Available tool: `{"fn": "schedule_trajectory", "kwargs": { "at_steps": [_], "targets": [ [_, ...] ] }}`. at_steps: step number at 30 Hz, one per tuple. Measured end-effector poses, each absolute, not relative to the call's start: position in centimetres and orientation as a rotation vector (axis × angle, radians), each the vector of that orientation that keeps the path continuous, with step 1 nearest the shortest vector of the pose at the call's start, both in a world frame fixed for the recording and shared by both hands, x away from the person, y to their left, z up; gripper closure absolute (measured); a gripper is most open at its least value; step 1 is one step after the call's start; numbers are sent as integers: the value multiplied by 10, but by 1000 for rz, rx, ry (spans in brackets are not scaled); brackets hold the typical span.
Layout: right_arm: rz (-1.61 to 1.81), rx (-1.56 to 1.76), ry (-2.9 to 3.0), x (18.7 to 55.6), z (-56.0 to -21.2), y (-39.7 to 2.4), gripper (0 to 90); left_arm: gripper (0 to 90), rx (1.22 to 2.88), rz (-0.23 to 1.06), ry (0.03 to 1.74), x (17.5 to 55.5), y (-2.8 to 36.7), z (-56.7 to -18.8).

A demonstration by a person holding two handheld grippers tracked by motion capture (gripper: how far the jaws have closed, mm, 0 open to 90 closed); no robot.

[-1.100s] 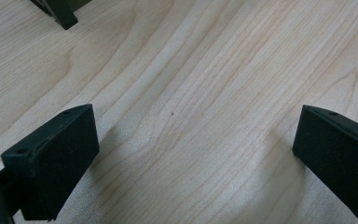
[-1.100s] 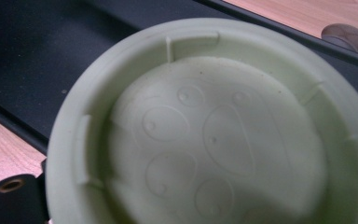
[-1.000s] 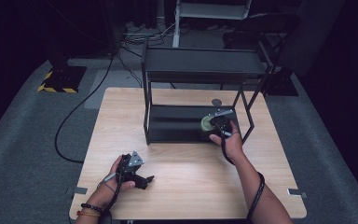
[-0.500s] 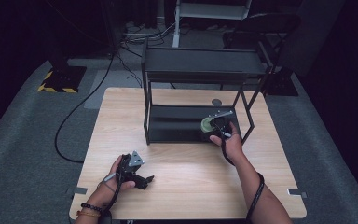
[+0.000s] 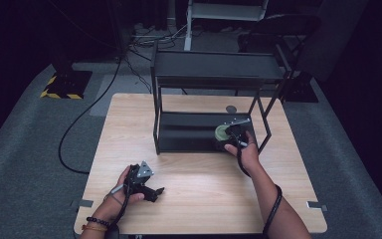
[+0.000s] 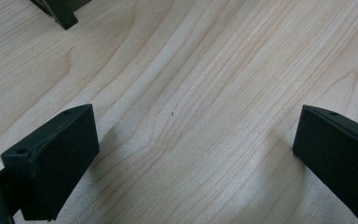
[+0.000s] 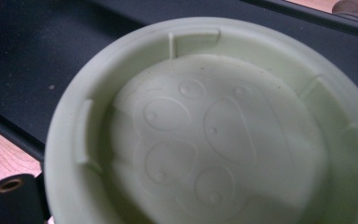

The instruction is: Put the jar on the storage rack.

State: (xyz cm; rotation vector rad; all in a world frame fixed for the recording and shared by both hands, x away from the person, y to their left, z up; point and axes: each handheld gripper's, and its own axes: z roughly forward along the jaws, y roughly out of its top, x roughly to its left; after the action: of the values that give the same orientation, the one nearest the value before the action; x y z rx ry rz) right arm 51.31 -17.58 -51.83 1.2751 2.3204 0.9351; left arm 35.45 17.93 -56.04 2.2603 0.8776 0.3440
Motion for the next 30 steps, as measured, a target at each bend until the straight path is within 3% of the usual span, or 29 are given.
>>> {"fn": "schedule_trajectory", "kwargs": {
  "at_steps": [30],
  "targets": [
    [876, 1278, 2334, 514, -526, -173, 91, 1, 2260, 344, 877, 354, 179, -560]
  ]
}}
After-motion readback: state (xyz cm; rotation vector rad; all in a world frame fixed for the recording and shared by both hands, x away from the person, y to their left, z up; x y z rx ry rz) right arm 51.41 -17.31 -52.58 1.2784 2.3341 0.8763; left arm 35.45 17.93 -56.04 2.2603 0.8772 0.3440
